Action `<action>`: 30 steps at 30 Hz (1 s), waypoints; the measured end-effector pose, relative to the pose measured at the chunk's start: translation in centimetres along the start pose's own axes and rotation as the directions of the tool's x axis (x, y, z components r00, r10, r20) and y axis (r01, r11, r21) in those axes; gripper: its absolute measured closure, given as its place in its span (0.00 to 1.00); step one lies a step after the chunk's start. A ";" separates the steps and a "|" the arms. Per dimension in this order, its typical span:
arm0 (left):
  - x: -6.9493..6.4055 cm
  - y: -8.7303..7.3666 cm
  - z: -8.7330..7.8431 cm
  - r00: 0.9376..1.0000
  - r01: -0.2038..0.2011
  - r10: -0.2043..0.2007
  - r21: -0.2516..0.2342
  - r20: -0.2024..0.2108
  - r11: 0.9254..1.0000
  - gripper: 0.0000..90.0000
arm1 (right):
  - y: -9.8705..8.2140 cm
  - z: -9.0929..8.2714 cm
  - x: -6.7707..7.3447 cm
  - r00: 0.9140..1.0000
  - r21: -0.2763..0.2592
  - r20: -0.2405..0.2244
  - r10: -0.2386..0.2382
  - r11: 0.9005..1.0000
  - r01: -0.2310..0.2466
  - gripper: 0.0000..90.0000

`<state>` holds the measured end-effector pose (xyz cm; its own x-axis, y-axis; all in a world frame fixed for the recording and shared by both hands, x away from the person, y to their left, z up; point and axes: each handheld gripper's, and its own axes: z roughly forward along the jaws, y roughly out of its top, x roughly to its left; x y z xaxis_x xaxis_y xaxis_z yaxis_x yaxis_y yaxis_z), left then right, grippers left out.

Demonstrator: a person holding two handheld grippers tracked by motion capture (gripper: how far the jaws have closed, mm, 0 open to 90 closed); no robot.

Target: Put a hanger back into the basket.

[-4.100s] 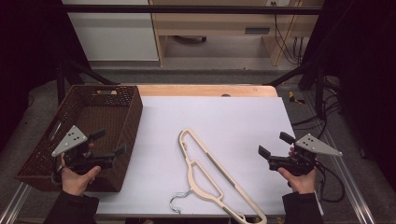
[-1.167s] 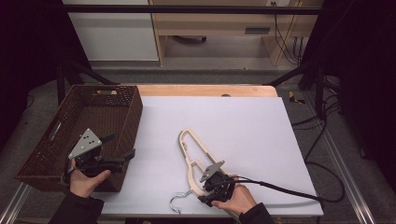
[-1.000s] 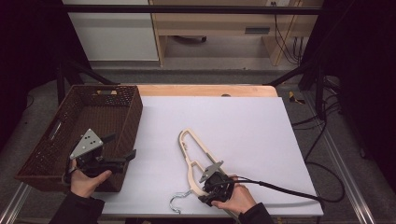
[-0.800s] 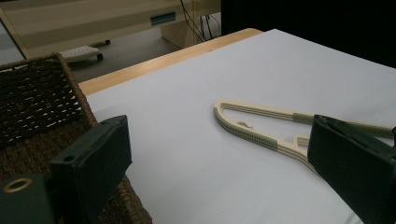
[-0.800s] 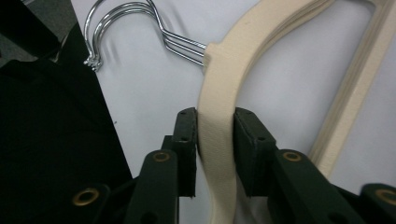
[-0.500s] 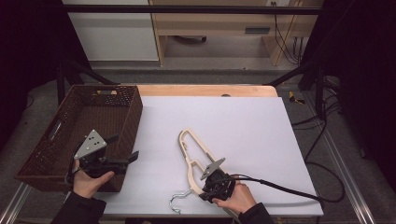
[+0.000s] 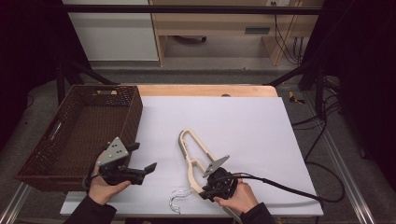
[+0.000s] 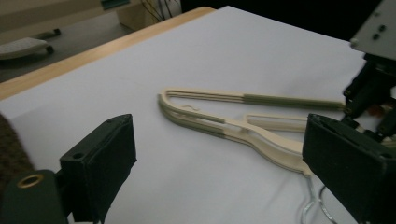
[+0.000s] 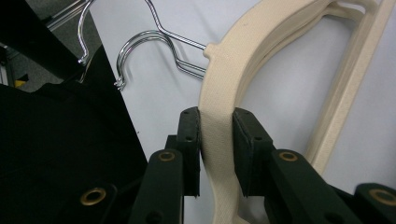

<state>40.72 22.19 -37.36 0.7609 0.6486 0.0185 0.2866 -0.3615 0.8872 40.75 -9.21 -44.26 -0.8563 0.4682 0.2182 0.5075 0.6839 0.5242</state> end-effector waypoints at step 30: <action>-7.4 -1.7 9.5 0.958 -0.202 0.105 0.365 0.268 0.909 0.75 | 0.0 -0.6 -0.1 1.000 -0.037 -0.008 0.002 0.999 -0.003 0.82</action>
<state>40.11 11.64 -43.40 0.9149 0.4035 -0.0124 0.3191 -0.7042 0.6342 40.80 -9.61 -43.82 -0.8557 0.4656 0.2256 0.5059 0.6614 0.5537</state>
